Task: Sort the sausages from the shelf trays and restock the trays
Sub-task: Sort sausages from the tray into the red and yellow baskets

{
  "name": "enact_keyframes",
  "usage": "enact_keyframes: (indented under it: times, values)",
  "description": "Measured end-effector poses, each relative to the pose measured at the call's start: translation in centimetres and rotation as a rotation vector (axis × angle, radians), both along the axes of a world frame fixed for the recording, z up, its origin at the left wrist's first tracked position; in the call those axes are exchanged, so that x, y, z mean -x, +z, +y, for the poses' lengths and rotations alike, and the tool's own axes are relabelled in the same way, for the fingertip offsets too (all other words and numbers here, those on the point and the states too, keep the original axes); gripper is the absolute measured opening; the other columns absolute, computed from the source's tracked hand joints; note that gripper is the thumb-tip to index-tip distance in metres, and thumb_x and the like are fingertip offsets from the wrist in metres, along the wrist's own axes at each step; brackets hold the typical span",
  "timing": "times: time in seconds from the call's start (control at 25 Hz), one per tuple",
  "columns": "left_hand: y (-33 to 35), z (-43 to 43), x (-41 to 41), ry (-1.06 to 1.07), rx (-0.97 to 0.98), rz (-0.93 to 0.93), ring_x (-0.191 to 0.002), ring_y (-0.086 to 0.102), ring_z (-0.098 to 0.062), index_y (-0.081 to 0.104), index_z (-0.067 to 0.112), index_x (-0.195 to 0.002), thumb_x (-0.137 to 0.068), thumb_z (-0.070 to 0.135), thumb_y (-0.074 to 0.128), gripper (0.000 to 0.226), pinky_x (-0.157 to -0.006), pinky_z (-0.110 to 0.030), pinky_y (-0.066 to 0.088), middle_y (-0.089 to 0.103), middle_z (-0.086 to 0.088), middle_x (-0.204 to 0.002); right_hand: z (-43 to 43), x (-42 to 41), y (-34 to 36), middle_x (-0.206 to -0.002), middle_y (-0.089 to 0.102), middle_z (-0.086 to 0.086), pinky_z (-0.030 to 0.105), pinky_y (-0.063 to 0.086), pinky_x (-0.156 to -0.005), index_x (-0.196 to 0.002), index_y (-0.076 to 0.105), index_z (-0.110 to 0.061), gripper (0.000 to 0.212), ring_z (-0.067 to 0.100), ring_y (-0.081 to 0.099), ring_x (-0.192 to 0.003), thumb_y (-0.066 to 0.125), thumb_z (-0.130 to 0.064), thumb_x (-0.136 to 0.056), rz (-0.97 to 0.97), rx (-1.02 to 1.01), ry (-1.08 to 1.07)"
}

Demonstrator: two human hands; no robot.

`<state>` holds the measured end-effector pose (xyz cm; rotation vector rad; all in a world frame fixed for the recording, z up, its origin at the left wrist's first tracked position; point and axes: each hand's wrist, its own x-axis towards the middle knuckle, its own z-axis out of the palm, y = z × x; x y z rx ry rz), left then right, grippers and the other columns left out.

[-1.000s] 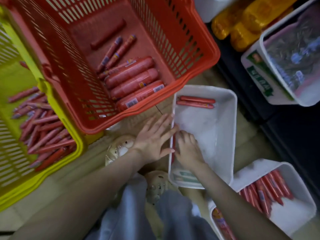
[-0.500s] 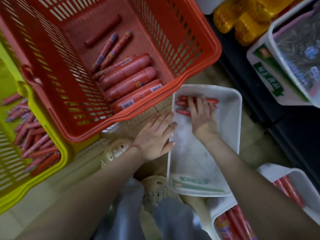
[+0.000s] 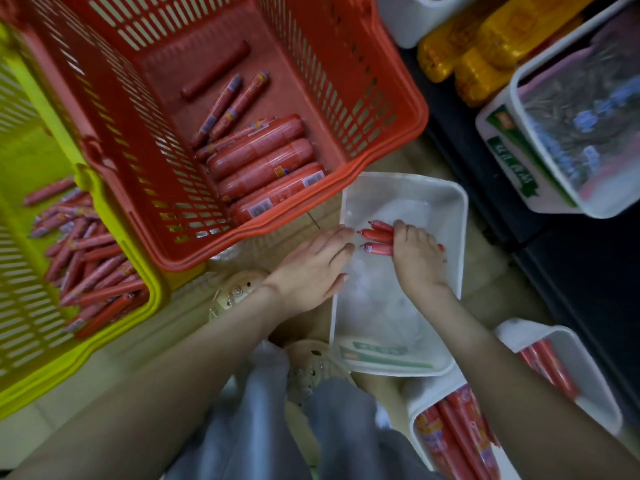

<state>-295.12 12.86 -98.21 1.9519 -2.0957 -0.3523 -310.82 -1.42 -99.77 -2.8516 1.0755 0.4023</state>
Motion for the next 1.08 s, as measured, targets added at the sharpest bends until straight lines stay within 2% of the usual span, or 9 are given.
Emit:
enact_keyframes:
  times: [0.16, 0.24, 0.32, 0.4, 0.52, 0.6, 0.76, 0.92, 1.08]
  values:
    - [6.4, -0.9, 0.1, 0.209, -0.013, 0.422, -0.120, 0.044, -0.024, 0.047, 0.003, -0.128, -0.086, 0.029, 0.053, 0.050, -0.100, -0.034, 0.043, 0.048, -0.014, -0.130, 0.7, -0.5, 9.6, -0.106, 0.065, 0.006, 0.035, 0.050, -0.077, -0.119, 0.052, -0.012, 0.031, 0.025, 0.063, -0.097, 0.053, -0.006, -0.089, -0.331, -0.317, -0.223]
    - [10.3, -1.5, 0.1, 0.372, -0.125, 0.819, -0.119, 0.050, -0.019, 0.044, 0.014, -0.129, -0.079, 0.036, 0.065, 0.059, -0.104, -0.035, 0.040, 0.050, -0.006, -0.128, 1.7, -2.2, 15.1, -0.100, 0.067, -0.012, 0.019, 0.050, -0.070, -0.117, 0.053, -0.020, 0.026, 0.003, 0.064, -0.082, 0.055, -0.012, -0.093, -0.641, -0.668, -0.498]
    - [14.5, -1.4, 0.2, 0.422, -0.203, 1.164, -0.114, 0.057, -0.013, 0.033, 0.026, -0.127, -0.072, 0.032, 0.074, 0.069, -0.099, -0.038, 0.046, 0.051, 0.002, -0.127, 3.4, -4.6, 20.4, -0.088, 0.070, -0.009, 0.017, 0.050, -0.069, -0.110, 0.062, -0.012, 0.022, 0.002, 0.065, -0.075, 0.056, -0.002, -0.091, -0.984, -1.013, -0.702]
    - [17.9, -0.3, -0.2, 0.468, -0.133, 1.225, -0.099, 0.063, -0.005, 0.023, 0.024, -0.129, -0.071, 0.019, 0.077, 0.079, -0.087, -0.028, 0.052, 0.052, 0.001, -0.123, 5.4, -6.6, 24.3, -0.083, 0.072, -0.003, 0.025, 0.054, -0.073, -0.097, 0.064, -0.011, 0.021, 0.010, 0.068, -0.078, 0.053, 0.005, -0.090, -1.155, -1.265, -0.734]
    - [22.6, 2.1, -2.2, 0.552, -0.100, 1.161, -0.062, 0.060, -0.003, 0.028, 0.025, -0.124, -0.074, 0.012, 0.074, 0.069, -0.060, -0.019, 0.049, 0.062, 0.004, -0.087, 7.3, -9.7, 27.7, -0.077, 0.071, 0.000, 0.026, 0.057, -0.068, -0.095, 0.062, -0.011, 0.018, 0.013, 0.068, -0.073, 0.054, 0.003, -0.087, -1.136, -1.501, -0.656]
    - [24.1, 5.3, -5.5, 0.612, -0.074, 1.042, -0.070, 0.059, -0.005, 0.042, 0.031, -0.116, -0.072, 0.026, 0.073, 0.054, -0.067, -0.019, 0.050, 0.064, 0.010, -0.084, 8.3, -12.1, 28.2, -0.092, 0.071, 0.001, 0.023, 0.055, -0.074, -0.112, 0.056, -0.009, 0.032, 0.011, 0.068, -0.084, 0.061, -0.001, -0.081, -1.075, -1.580, -0.554]
    - [23.5, 15.0, -14.4, 0.821, -0.004, 1.081, -0.091, 0.057, -0.004, 0.053, 0.028, -0.116, -0.076, 0.026, 0.071, 0.044, -0.083, -0.020, 0.047, 0.063, 0.009, -0.103, 9.3, -16.8, 26.1, -0.138, 0.041, 0.000, 0.026, 0.035, -0.104, -0.141, 0.020, -0.028, 0.088, 0.009, 0.043, -0.125, 0.077, -0.011, -0.075, -0.754, -1.159, -0.186]
    - [19.8, 22.5, -20.6, 0.974, -0.279, 0.679, -0.108, 0.056, -0.014, 0.045, 0.015, -0.133, -0.081, 0.016, 0.075, 0.060, -0.080, -0.007, 0.039, 0.059, 0.002, -0.113, 12.1, -21.9, 22.6, -0.140, 0.042, 0.005, 0.021, 0.021, -0.108, -0.145, 0.028, -0.011, 0.080, 0.018, 0.036, -0.129, 0.068, -0.021, -0.076, -0.612, -0.595, 0.334]
    - [14.6, 23.0, -23.0, 0.966, -0.707, 0.368, -0.127, 0.045, -0.027, 0.035, 0.007, -0.142, -0.084, 0.028, 0.069, 0.070, -0.099, -0.026, 0.036, 0.046, -0.013, -0.140, 17.0, -25.6, 19.1, -0.148, 0.037, 0.009, 0.040, 0.022, -0.114, -0.146, 0.029, -0.008, 0.074, 0.027, 0.032, -0.137, 0.065, -0.019, -0.082, -0.415, -0.413, 0.540]
